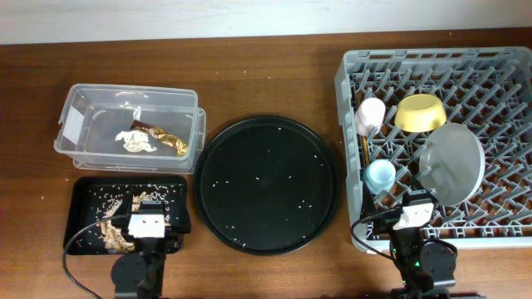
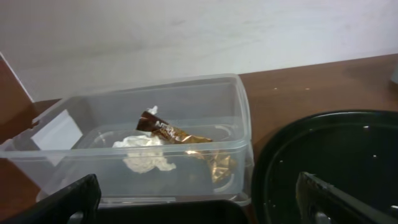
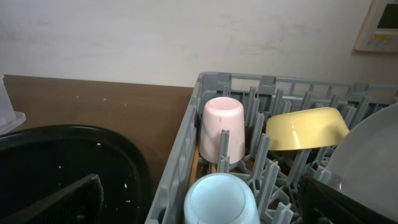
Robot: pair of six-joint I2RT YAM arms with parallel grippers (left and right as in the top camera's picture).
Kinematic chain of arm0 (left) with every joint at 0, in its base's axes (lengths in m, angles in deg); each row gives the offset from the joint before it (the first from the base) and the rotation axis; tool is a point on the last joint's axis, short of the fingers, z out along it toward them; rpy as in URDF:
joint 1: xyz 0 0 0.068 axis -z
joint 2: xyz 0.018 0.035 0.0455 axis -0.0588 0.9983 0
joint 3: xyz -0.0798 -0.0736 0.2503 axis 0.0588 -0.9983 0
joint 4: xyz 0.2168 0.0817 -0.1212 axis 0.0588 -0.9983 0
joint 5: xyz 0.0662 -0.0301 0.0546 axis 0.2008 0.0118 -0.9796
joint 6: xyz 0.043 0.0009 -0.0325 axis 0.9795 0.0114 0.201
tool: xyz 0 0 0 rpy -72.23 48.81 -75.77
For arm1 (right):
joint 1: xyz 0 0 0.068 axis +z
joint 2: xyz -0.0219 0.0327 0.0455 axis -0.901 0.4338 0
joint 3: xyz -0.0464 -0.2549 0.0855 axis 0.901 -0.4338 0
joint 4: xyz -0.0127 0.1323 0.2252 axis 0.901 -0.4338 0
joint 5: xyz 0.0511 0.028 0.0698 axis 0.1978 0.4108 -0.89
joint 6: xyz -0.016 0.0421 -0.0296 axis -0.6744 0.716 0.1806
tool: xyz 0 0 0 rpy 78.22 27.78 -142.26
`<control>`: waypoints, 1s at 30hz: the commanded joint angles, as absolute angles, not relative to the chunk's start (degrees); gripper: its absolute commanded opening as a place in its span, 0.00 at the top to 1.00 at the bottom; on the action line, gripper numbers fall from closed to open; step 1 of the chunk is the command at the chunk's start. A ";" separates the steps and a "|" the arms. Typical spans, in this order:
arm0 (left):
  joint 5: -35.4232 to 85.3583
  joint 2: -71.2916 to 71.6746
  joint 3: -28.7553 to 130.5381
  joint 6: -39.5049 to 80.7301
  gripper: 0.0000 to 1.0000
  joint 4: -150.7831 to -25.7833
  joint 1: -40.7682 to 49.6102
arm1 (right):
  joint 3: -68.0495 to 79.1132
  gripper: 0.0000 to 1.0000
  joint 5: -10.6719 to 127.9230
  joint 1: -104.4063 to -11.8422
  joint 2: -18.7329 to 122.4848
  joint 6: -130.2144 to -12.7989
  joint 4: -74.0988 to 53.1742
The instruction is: Sort waste into correct bins and load items into the dishwasher rack
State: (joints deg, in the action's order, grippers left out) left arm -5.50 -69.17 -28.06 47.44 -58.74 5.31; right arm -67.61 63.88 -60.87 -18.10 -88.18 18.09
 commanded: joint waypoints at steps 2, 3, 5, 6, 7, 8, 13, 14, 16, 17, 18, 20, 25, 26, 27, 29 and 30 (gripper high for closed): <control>-5.24 -71.18 -28.45 44.19 0.01 -58.74 5.02 | -68.03 0.02 64.36 -60.54 -18.65 -87.46 18.03; -5.24 -71.18 -28.45 43.66 0.01 -58.77 5.02 | -68.03 0.02 64.36 -60.54 -18.65 -87.46 18.03; -5.24 -71.18 -28.45 43.60 0.01 -58.74 5.02 | -68.03 0.02 64.36 -60.54 -18.65 -87.46 18.03; -5.22 -71.18 -28.45 43.60 0.01 -58.77 5.02 | -68.03 0.02 64.36 -60.54 -18.65 -87.46 18.03; -5.20 -71.18 -28.45 43.60 0.01 -58.74 5.02 | -68.03 0.02 64.36 -60.54 -18.65 -87.46 18.03; -5.24 -71.18 -28.45 43.62 0.01 -58.74 5.02 | -68.03 0.02 64.36 -60.54 -18.65 -87.46 18.03; -5.24 -71.18 -28.45 43.62 0.01 -58.70 5.02 | -68.03 0.02 64.36 -60.54 -18.65 -87.46 18.03; -5.24 -71.16 -28.45 43.62 0.01 -58.68 5.02 | -68.03 0.02 64.36 -60.54 -18.65 -87.46 18.03; -5.24 -71.16 -28.45 43.62 0.01 -58.68 5.02 | -68.03 0.02 64.36 -60.54 -18.65 -87.46 18.03; -5.24 -71.16 -28.45 43.62 0.01 -58.70 5.02 | -68.03 0.02 64.36 -60.54 -18.65 -87.46 18.03; -5.24 -71.16 -28.45 43.62 0.01 -58.68 5.02 | -68.03 0.02 64.36 -60.54 -18.65 -87.46 18.03; -5.24 -71.16 -28.45 43.62 0.00 -58.68 5.02 | -68.03 0.02 64.36 -60.54 -18.65 -87.46 18.03; -5.24 -71.16 -28.45 43.62 0.01 -58.68 5.02 | -68.03 0.02 64.36 -60.54 -18.65 -87.46 18.03; -5.24 -71.16 -28.45 43.62 0.01 -58.68 5.02 | -68.03 0.02 64.36 -60.54 -18.65 -87.46 18.03; -5.24 -71.16 -28.45 43.62 0.01 -58.68 5.02 | -68.03 0.02 64.36 -60.54 -18.65 -87.46 18.03; -5.24 -71.16 -28.45 43.62 0.01 -58.70 5.02 | -68.03 0.02 64.36 -60.54 -18.65 -87.46 18.03; -5.24 -71.16 -28.45 43.62 0.00 -58.70 5.02 | -68.03 0.02 64.36 -60.54 -18.65 -87.46 18.03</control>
